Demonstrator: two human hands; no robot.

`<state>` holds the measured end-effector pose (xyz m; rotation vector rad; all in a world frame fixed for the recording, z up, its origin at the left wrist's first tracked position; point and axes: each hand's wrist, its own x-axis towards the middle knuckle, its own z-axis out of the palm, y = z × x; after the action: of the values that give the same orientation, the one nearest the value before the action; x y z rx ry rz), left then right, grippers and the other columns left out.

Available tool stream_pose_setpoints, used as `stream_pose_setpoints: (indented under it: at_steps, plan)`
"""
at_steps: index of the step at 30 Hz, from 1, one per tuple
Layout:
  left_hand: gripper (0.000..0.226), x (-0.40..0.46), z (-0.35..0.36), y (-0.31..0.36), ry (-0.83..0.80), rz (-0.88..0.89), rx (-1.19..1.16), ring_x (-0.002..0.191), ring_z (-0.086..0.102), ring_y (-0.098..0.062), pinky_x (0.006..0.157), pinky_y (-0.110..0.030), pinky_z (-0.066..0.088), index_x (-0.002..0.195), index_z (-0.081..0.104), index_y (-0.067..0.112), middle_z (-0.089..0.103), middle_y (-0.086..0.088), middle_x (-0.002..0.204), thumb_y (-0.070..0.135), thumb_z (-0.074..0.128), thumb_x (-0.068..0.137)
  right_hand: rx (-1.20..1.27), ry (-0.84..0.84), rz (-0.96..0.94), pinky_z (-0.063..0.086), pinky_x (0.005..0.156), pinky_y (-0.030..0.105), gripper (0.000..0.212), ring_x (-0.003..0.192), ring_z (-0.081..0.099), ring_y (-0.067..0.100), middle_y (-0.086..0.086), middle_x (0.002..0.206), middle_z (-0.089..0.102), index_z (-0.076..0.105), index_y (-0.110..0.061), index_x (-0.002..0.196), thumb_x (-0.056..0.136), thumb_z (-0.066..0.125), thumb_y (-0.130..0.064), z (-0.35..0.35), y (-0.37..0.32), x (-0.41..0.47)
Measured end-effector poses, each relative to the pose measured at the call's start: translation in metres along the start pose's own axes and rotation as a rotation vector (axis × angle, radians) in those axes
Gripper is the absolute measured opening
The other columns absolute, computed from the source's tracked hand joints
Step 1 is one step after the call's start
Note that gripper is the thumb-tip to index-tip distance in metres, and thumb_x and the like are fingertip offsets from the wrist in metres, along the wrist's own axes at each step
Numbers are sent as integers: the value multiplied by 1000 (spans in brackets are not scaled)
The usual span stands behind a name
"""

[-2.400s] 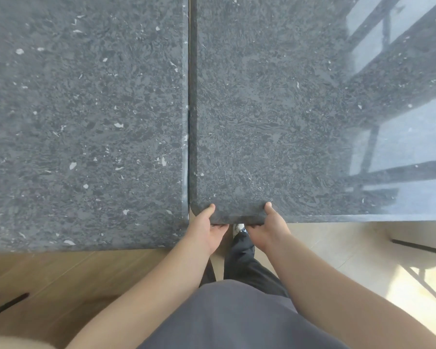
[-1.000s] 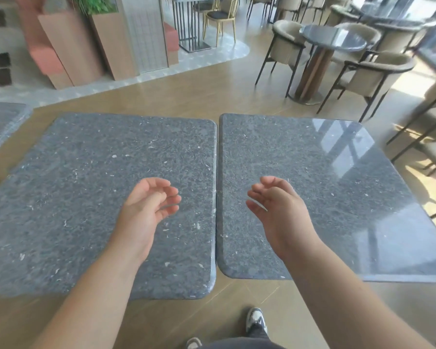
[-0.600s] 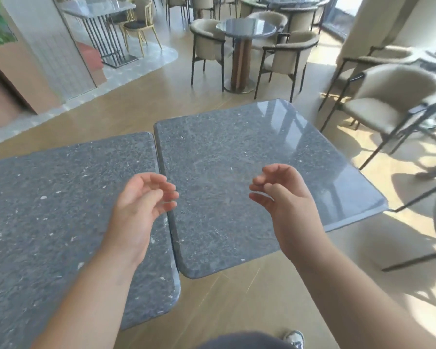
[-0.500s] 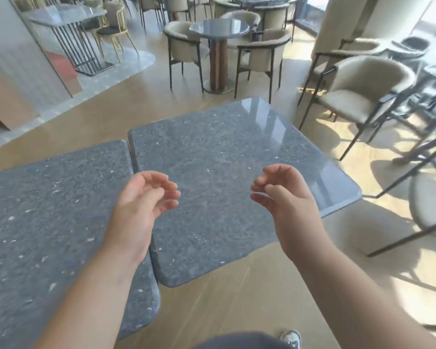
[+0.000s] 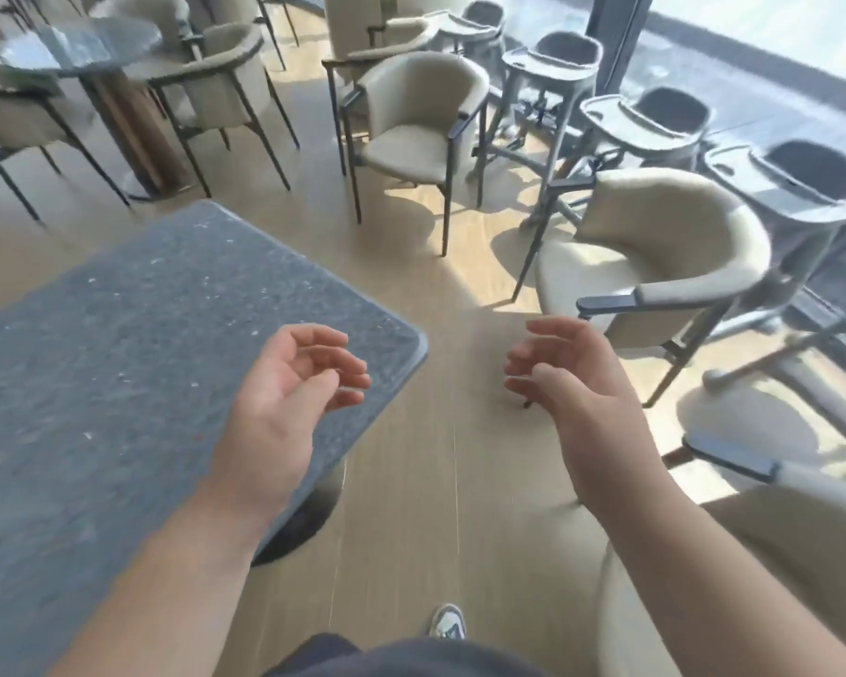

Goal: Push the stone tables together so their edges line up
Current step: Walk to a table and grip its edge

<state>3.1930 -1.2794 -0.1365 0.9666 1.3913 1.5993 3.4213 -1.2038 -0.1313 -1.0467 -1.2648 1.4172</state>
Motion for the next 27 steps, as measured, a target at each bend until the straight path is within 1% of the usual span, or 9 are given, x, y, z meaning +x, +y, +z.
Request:
stream_pose_setpoints:
  at_steps: [3, 8, 12, 15, 17, 19, 21, 23, 27]
  plan:
    - [26, 26, 39, -5, -100, 46, 59, 89, 69, -23, 85, -37, 58, 108, 60, 11, 70, -3, 88, 5, 48, 87, -26, 24, -32, 56, 93, 39, 40, 94, 67, 19, -2, 93, 69, 60, -18, 116, 80, 46, -5, -34, -2, 18]
    - [28, 75, 88, -16, -246, 112, 80, 91, 68, -22, 84, -33, 58, 111, 58, 13, 70, -3, 93, 0, 46, 90, -47, 85, -75, 53, 94, 41, 40, 102, 66, 22, 2, 99, 70, 60, -22, 117, 83, 47, -5, -64, 5, 53]
    - [29, 128, 120, -35, -299, 99, 49, 92, 68, -22, 85, -34, 58, 114, 57, 13, 70, 0, 95, 0, 45, 91, -91, 110, -79, 53, 97, 47, 41, 104, 65, 24, 3, 101, 70, 60, -24, 117, 84, 46, -4, -78, 10, 101]
    - [30, 178, 137, -53, -315, 87, 21, 96, 68, -24, 86, -33, 57, 117, 56, 13, 69, -1, 100, 1, 45, 92, -132, 136, -77, 51, 98, 54, 40, 105, 65, 26, 4, 102, 70, 60, -25, 118, 85, 48, -5, -87, 13, 152]
    - [31, 218, 146, -65, -322, 76, 15, 98, 68, -24, 87, -35, 57, 119, 56, 13, 69, -3, 103, 2, 46, 92, -177, 147, -61, 49, 98, 58, 40, 106, 65, 28, 3, 102, 70, 59, -26, 118, 85, 49, -6, -93, 12, 193]
    - [31, 261, 156, -73, -337, 54, 13, 100, 68, -26, 89, -39, 58, 120, 57, 15, 69, -5, 105, 3, 46, 92, -205, 151, -42, 49, 98, 57, 40, 107, 65, 28, 2, 102, 70, 59, -25, 119, 85, 48, -6, -99, 7, 236]
    - [33, 301, 166, -77, -329, 36, -11, 100, 68, -26, 89, -39, 58, 120, 57, 16, 69, -3, 105, 3, 47, 91, -199, 157, -31, 52, 98, 52, 40, 106, 66, 29, 3, 102, 70, 60, -24, 119, 85, 48, -6, -104, 0, 275]
    - [34, 342, 177, -78, -317, 58, -40, 100, 68, -26, 89, -39, 58, 119, 58, 19, 69, -2, 105, 3, 47, 91, -193, 162, -62, 53, 95, 47, 40, 104, 67, 28, 3, 103, 70, 60, -24, 119, 86, 49, -6, -109, -9, 313]
    - [35, 406, 201, -79, -364, 75, -47, 106, 66, -28, 91, -39, 56, 121, 57, 23, 68, -1, 111, 4, 49, 92, -198, 170, -83, 56, 96, 44, 40, 104, 66, 22, 4, 102, 70, 59, -19, 120, 85, 48, -3, -117, -14, 372]
